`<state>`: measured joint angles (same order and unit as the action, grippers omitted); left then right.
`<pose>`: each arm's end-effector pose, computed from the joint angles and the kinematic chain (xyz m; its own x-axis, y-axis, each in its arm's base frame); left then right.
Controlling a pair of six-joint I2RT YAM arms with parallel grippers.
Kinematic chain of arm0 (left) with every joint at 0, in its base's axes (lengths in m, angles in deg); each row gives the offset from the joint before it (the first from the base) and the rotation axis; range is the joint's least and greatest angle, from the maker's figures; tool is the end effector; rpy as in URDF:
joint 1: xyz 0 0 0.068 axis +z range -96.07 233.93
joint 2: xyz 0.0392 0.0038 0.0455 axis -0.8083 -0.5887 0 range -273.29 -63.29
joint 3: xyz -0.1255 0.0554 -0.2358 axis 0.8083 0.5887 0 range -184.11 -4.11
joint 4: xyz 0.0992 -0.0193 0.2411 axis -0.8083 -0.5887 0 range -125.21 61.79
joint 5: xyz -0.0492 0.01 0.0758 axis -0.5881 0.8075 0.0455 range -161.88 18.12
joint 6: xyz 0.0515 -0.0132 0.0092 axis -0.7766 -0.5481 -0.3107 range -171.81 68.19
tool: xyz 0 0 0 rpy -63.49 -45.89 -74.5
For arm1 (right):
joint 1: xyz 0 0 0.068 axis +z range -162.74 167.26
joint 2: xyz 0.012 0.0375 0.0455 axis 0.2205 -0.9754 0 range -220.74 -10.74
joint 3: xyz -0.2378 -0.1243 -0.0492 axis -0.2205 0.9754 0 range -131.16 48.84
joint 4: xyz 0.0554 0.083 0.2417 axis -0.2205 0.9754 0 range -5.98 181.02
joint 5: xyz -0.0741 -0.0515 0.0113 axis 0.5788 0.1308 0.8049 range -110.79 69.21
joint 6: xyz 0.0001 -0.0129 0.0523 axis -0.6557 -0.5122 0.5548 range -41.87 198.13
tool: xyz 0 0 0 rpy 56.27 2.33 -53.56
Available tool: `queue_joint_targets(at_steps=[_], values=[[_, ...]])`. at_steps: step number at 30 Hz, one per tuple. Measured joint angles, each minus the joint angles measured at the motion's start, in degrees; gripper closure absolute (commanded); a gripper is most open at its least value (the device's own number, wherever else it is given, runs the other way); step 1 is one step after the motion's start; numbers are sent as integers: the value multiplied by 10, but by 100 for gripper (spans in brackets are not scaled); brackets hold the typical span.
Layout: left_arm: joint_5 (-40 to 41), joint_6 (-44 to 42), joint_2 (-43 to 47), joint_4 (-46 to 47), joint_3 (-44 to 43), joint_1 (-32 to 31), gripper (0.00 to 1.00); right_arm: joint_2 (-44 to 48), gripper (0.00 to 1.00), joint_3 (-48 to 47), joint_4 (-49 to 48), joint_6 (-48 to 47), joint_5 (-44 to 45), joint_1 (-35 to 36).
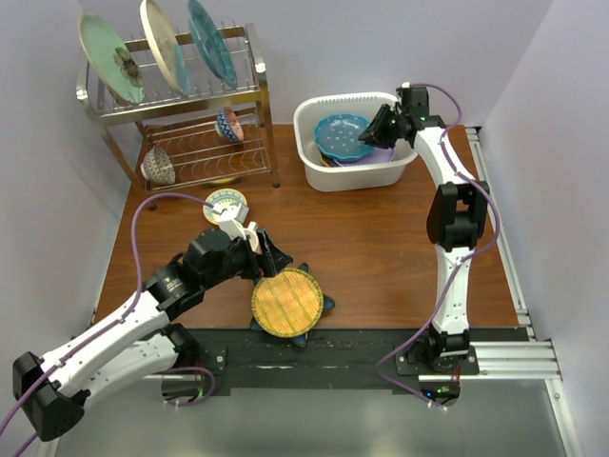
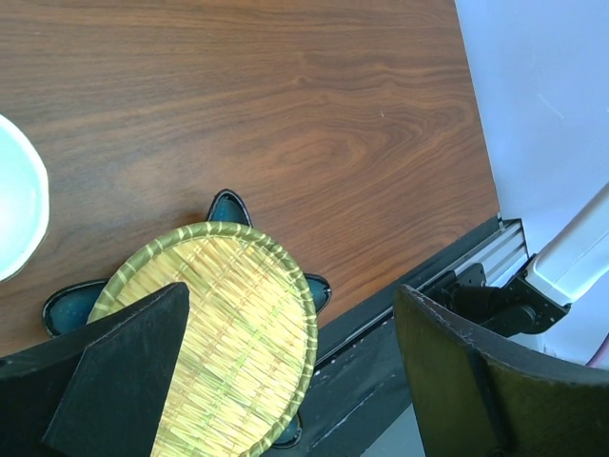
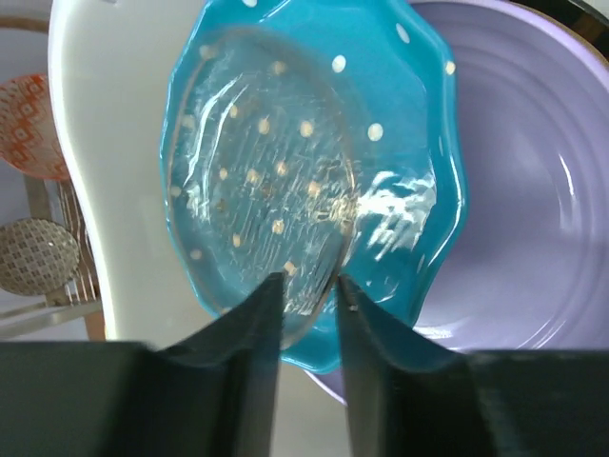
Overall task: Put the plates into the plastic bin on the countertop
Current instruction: Place the plate in the plastic bin.
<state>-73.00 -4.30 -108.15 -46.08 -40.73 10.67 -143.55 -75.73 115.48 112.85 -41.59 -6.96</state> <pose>0.1324 -0.1255 0.2756 -0.7312 -0.3242 -0.6002 0.2352 0.7061 -0.6679 0.5291 0.0662 0.2630 -0.7308 0.4611 -0.5033 0.0611 0.7785 0.6246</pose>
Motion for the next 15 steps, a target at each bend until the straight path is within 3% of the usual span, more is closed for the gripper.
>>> queue_joint_targets(at_steps=[7, 15], values=[[21, 0, 19, -16, 0, 0, 7, 0, 50, 15, -12, 5, -3, -3], [35, -1, 22, -45, 0, 0, 7, 15, 28, 29, -14, 2, -2, -4]])
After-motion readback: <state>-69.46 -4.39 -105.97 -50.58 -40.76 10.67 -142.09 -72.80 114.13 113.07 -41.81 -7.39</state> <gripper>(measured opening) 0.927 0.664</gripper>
